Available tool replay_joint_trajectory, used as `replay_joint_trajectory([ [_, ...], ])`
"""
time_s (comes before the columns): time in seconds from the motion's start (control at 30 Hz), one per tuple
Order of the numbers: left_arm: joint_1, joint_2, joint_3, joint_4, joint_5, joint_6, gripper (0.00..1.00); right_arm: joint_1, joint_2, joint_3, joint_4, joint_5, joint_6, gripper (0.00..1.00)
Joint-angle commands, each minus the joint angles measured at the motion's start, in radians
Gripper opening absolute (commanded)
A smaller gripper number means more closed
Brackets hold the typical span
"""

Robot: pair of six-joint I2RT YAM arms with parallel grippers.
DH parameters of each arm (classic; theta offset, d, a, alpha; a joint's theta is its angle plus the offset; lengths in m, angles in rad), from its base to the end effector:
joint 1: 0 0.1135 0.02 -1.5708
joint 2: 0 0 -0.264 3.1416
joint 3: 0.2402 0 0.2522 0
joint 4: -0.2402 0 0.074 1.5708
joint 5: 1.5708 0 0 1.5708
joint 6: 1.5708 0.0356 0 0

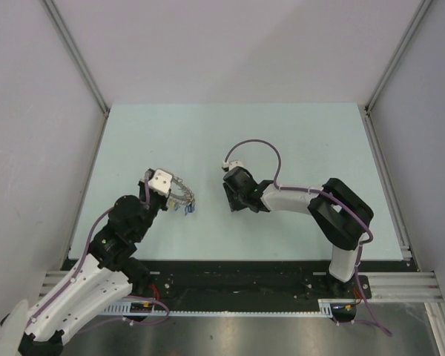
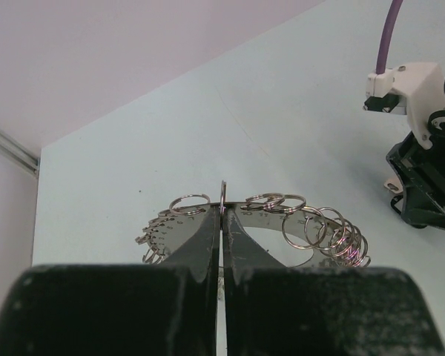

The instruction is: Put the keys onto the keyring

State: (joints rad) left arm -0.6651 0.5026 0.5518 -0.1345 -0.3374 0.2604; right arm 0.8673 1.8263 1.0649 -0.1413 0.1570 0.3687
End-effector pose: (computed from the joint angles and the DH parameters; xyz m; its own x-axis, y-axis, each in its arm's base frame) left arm 0.1155 -0.0756 0.3035 0.0183 0.2944 -0.9555 0.3292 0.9006 0.2838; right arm 0.2456 0.2809 0.1577 -0.7226 -0.3015 -0.6221 -0.4611 0.8806 0.1088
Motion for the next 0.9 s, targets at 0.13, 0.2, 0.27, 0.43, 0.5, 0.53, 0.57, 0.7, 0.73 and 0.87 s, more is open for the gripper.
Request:
replay_joint_trajectory([
  [0.13, 0.007, -0.022, 0.007, 0.102, -0.017, -0.016, 0.0, 0.024, -0.01, 0.055, -0.079, 0.07, -0.043, 0.05],
  [0.2, 0.007, -0.024, 0.007, 0.104, -0.018, -0.015, 0.01, 0.024, -0.041, 0.053, -0.128, 0.067, -0.062, 0.0],
  [0.27, 0.009, -0.027, 0.005, 0.102, -0.017, -0.013, 0.0, 0.018, -0.082, 0.053, -0.182, 0.047, -0.085, 0.0],
  [0.43, 0.009, -0.035, 0.003, 0.104, -0.018, -0.01, 0.0, 0.015, -0.147, 0.05, -0.285, -0.023, -0.108, 0.0],
  [0.5, 0.009, -0.035, 0.005, 0.101, -0.015, -0.01, 0.0, 0.013, -0.163, 0.046, -0.319, -0.031, -0.103, 0.0],
  [0.53, 0.009, -0.036, 0.007, 0.101, -0.014, -0.01, 0.0, 0.01, -0.165, 0.031, -0.326, -0.027, -0.1, 0.0],
  [0.57, 0.009, -0.038, 0.005, 0.101, -0.012, -0.009, 0.0, 0.007, -0.171, 0.021, -0.336, -0.027, -0.097, 0.0],
  [0.7, 0.009, -0.042, 0.003, 0.101, -0.008, -0.009, 0.0, -0.017, -0.194, -0.046, -0.316, -0.075, -0.061, 0.0],
  [0.73, 0.009, -0.044, 0.003, 0.101, -0.006, -0.007, 0.0, -0.028, -0.197, -0.068, -0.311, -0.088, -0.057, 0.0],
  [0.87, 0.009, -0.045, 0.002, 0.101, 0.0, -0.009, 0.0, -0.033, -0.208, -0.1, -0.322, -0.12, -0.037, 0.0],
])
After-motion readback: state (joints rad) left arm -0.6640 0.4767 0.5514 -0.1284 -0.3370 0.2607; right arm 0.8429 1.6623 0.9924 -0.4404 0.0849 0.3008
